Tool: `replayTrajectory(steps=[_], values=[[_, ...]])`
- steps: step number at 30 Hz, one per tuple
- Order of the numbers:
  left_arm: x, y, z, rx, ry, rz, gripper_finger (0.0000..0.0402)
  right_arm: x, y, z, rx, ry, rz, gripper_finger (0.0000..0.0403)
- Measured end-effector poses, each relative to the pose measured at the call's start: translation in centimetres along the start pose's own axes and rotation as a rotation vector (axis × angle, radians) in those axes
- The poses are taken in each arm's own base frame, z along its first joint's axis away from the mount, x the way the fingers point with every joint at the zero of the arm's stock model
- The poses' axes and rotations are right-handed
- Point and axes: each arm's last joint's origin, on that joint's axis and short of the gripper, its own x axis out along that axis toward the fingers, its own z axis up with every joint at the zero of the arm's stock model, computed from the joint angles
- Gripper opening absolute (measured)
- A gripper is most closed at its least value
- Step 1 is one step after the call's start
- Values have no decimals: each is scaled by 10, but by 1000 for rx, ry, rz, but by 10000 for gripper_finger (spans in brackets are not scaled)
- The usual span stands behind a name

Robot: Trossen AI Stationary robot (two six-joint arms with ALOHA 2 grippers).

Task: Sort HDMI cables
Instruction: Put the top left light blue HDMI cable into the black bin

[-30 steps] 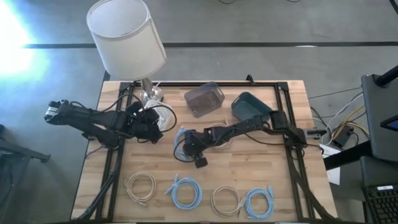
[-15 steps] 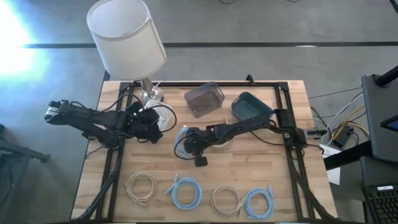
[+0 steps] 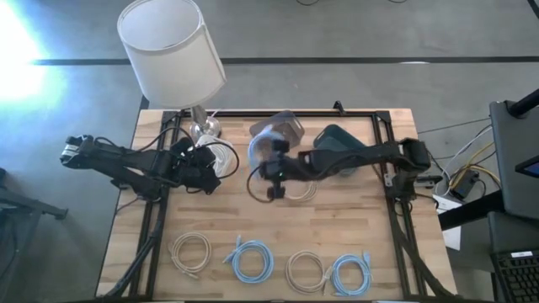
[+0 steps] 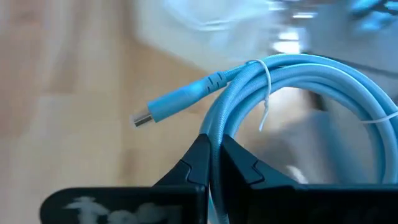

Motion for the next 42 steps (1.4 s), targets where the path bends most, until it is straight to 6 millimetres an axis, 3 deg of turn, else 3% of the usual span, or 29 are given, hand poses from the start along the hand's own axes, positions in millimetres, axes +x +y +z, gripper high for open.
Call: replayTrajectory(steps=[5,11,18,30,38,42], values=[[0,0,0,-10,0,0,156,-2,-32,-4,142,-62,-76,14],[0,0,0,-11,-3,3,156,25,-61,-18,298,-238,-167,14],[0,0,0,-13,-7,5,156,54,-87,-52,514,-316,-235,14],[0,0,1,-15,-25,24,156,97,-82,-85,664,-401,-248,25],[1,-1,2,-16,-27,23,156,132,-77,-84,660,-383,-248,29],[1,-1,2,-14,-25,24,156,139,-77,-78,662,-399,-243,39]])
